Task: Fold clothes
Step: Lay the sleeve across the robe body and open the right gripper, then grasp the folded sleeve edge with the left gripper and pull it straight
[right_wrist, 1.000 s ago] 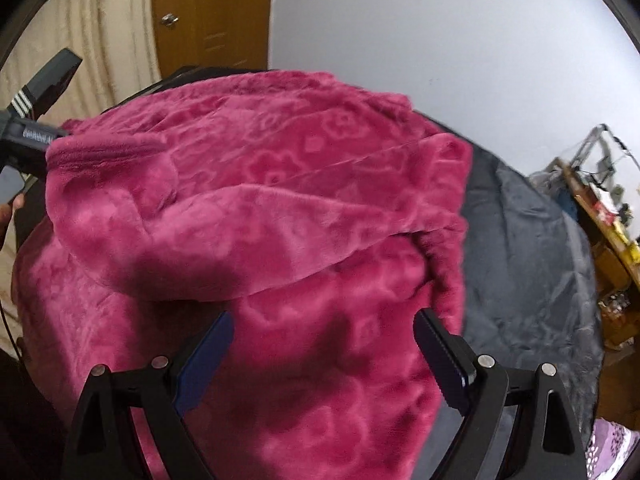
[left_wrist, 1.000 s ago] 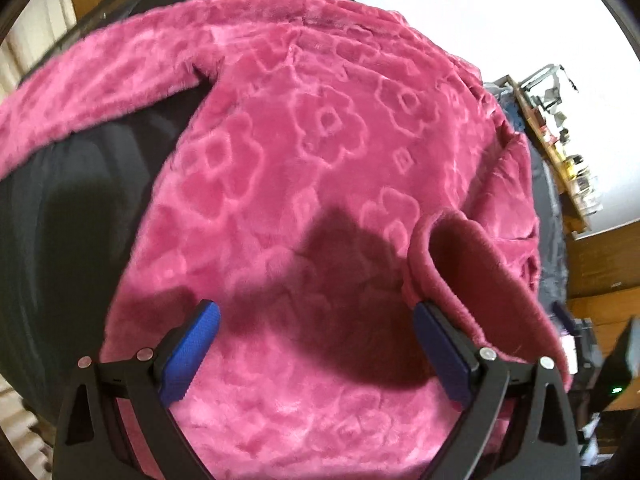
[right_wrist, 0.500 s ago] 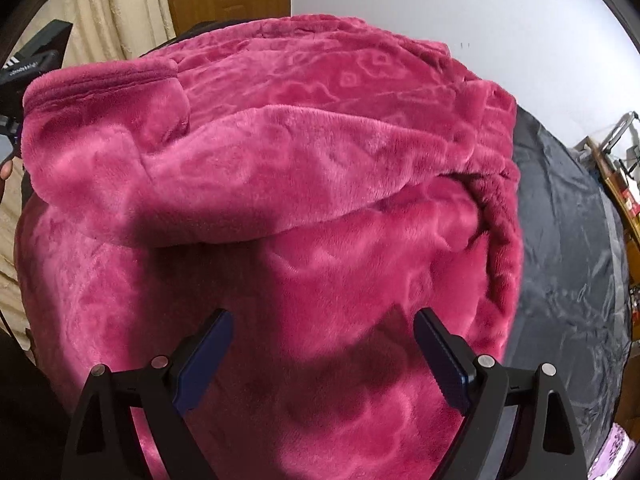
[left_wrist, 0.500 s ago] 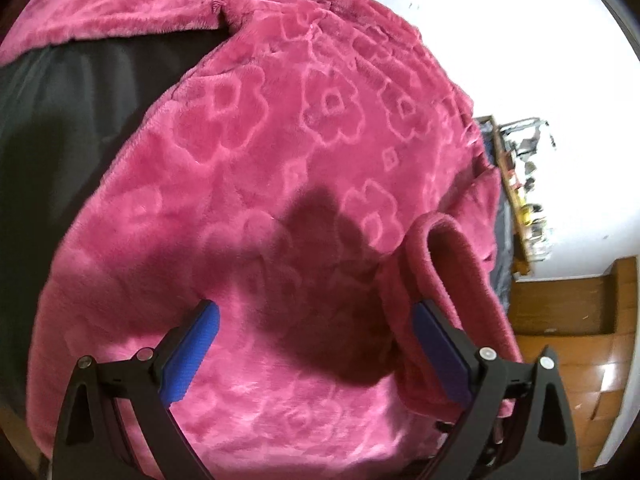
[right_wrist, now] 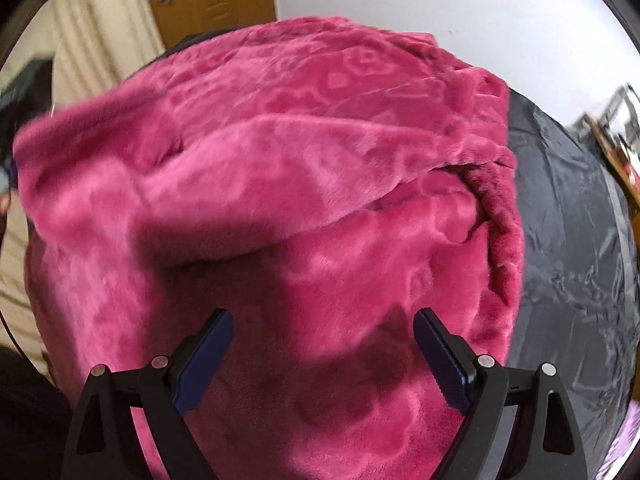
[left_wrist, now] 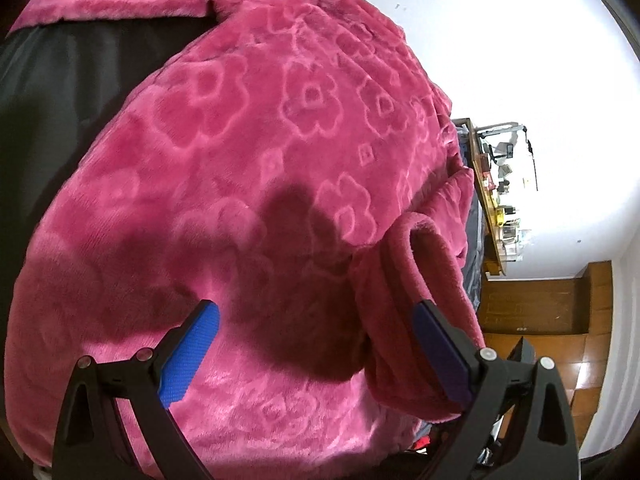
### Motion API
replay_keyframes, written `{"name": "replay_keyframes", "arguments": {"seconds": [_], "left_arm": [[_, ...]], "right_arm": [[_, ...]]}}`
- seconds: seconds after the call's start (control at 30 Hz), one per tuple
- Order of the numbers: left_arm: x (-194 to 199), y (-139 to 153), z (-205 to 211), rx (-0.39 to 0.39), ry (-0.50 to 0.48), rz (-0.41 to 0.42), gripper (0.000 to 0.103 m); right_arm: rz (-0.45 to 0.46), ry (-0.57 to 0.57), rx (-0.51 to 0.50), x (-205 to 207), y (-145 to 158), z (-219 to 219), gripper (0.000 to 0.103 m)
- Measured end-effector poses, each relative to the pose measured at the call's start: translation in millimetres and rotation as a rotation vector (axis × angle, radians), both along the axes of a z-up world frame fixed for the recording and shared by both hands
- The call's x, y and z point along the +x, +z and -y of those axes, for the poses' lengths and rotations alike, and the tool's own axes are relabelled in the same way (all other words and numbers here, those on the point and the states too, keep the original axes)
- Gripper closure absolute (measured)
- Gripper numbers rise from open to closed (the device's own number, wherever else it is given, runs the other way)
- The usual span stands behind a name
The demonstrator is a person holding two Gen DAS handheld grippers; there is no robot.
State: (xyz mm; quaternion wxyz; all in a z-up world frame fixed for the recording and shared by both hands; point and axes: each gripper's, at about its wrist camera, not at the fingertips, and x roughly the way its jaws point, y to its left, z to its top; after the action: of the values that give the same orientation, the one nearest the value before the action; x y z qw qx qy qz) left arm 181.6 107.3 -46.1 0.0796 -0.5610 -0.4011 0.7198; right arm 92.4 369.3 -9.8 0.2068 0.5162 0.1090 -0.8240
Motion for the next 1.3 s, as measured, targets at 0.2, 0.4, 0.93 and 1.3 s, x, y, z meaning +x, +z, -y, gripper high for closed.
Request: {"name": "replay_keyframes", "arguments": {"seconds": [0.2, 0.4, 0.93, 1.3], "left_arm": [[10, 2, 9, 0.065, 0.035, -0.048, 0.004], [10, 0, -6, 0.047, -0.009, -0.049, 0.003], [-24, -15, -47, -0.078, -0.152, -0.083, 0.004], [-24, -8, -68, -0.241, -0.266, -0.086, 0.013]], "right_arm": [[0.003, -0.016, -0.040, -7, 5, 5, 0.011], [0.029, 0.002, -0.028, -6, -6, 12, 0.011], [0.062, -0.043, 0.004, -2, -18, 0, 0.011], [0.088, -0.069, 0.045, -2, -27, -3, 0.010]]}}
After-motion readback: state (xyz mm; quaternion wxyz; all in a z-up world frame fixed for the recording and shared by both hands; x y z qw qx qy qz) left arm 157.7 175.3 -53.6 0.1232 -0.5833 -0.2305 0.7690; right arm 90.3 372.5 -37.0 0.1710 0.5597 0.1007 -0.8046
